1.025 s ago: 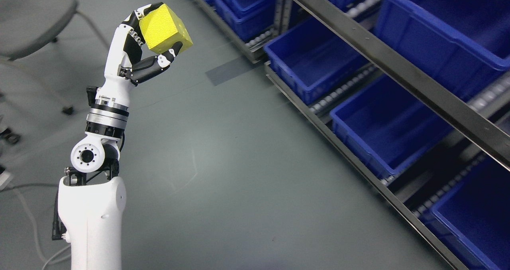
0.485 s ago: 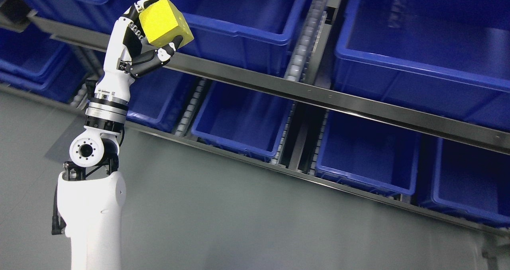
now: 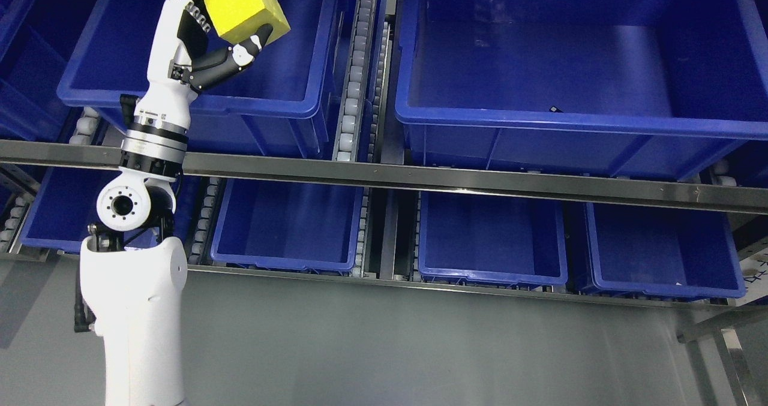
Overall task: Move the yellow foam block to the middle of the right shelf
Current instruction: 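Raise the left hand over the upper blue bin and lower the cube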
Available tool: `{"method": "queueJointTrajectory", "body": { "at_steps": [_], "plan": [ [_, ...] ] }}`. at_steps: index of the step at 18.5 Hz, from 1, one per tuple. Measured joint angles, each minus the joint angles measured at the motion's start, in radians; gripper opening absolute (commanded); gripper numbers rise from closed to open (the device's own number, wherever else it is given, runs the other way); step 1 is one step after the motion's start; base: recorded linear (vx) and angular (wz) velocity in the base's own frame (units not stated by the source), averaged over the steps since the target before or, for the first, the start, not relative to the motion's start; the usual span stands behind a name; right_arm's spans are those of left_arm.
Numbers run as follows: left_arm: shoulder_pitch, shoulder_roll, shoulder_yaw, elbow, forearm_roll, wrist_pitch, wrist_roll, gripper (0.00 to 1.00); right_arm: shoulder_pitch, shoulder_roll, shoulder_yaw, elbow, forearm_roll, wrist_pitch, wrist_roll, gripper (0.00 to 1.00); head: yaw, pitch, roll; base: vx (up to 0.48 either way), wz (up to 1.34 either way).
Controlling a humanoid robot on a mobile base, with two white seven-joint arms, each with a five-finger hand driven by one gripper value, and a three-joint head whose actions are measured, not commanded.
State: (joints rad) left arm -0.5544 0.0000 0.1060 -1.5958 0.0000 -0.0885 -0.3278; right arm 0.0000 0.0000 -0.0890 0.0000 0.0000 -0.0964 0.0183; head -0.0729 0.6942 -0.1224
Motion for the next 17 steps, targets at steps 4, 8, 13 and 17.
{"method": "queueJointTrajectory", "body": {
  "at_steps": [4,8,13,17],
  "plan": [
    [-0.100,0.000,-0.002,0.000,0.000,0.155,0.002,0.54,0.000,0.000,0.000,0.000,0.000,0.000,0.000,1.00,0.0000,0.000,0.000,0.107,-0.07],
    [-0.183,0.000,-0.006,0.009,0.000,0.384,0.004,0.54,0.000,0.000,0.000,0.000,0.000,0.000,0.000,1.00,0.0000,0.000,0.000,0.045,-0.01],
    [-0.242,0.000,-0.023,0.056,-0.019,0.479,0.007,0.54,0.000,0.000,0.000,0.000,0.000,0.000,0.000,1.00,0.0000,0.000,0.000,-0.001,0.00],
    [-0.268,0.000,-0.032,0.101,-0.070,0.519,0.051,0.61,0.000,0.000,0.000,0.000,0.000,0.000,0.000,1.00,0.0000,0.000,0.000,-0.003,-0.01]
  ]
}}
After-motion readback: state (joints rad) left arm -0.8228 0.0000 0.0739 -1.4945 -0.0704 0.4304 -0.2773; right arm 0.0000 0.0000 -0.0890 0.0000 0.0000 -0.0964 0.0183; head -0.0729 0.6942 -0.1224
